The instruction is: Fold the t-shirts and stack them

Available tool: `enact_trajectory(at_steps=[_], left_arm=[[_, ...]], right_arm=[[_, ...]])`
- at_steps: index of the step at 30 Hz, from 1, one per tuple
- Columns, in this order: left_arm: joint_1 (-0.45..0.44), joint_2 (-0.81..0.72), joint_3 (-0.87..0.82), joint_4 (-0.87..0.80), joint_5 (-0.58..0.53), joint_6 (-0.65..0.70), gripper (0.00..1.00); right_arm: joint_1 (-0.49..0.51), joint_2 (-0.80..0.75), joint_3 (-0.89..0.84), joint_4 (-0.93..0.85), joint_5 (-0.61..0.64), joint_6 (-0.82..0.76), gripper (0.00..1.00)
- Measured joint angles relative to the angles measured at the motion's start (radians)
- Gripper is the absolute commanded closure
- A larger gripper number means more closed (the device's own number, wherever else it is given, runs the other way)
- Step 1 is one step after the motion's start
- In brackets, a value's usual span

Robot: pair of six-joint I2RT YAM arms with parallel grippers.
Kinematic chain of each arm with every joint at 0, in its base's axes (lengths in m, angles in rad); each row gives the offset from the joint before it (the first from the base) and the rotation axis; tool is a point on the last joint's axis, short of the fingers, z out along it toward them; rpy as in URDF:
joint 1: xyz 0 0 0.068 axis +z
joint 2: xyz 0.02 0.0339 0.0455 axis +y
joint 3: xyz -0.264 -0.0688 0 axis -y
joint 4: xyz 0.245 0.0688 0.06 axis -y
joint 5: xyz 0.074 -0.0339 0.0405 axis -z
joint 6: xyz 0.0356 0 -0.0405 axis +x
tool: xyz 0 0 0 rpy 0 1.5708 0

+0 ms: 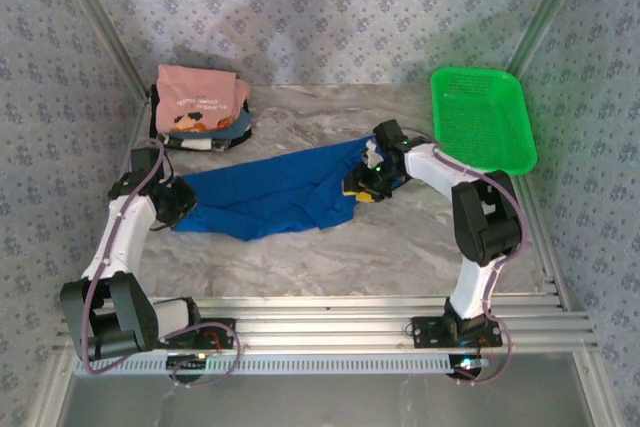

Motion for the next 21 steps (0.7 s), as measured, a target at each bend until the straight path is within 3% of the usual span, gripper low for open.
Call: enact_trajectory(at_steps=[11,21], left_arm=[[0.0,-0.001,-0.02,0.022,0.025,0.014,1.0],[0.002,0.027,-0.026,0.031,0.061,0.053,1.0]], right_arm=[[0.237,0.154,0.283,-0.241,0.378,-0.023,0.51],[0.317,0.284,0.429,-0.349,0.585,-0.01,0.51]])
